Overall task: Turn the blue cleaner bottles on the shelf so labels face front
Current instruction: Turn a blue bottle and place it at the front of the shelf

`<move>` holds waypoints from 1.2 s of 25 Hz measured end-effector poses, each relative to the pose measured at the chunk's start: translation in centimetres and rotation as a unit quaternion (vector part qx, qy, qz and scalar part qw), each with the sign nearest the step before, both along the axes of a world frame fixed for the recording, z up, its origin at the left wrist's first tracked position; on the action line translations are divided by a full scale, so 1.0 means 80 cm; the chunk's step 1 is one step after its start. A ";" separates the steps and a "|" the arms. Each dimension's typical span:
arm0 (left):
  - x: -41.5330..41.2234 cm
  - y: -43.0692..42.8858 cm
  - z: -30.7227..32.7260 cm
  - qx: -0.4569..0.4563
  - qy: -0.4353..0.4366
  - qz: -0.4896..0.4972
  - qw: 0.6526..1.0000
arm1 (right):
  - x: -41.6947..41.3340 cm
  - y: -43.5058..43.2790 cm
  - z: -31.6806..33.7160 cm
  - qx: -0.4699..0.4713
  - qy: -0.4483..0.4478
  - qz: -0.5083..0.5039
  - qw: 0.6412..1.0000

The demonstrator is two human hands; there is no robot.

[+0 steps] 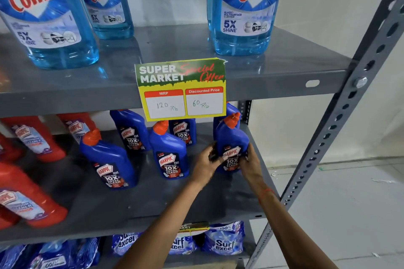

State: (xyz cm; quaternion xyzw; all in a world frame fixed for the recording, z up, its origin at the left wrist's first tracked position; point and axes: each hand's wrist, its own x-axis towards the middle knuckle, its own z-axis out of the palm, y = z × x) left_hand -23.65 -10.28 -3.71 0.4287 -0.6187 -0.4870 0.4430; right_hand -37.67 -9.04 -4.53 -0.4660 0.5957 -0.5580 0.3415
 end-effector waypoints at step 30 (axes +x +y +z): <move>-0.004 0.131 -0.038 0.048 -0.135 0.026 0.989 | 0.011 0.151 0.018 0.081 0.064 -0.073 0.992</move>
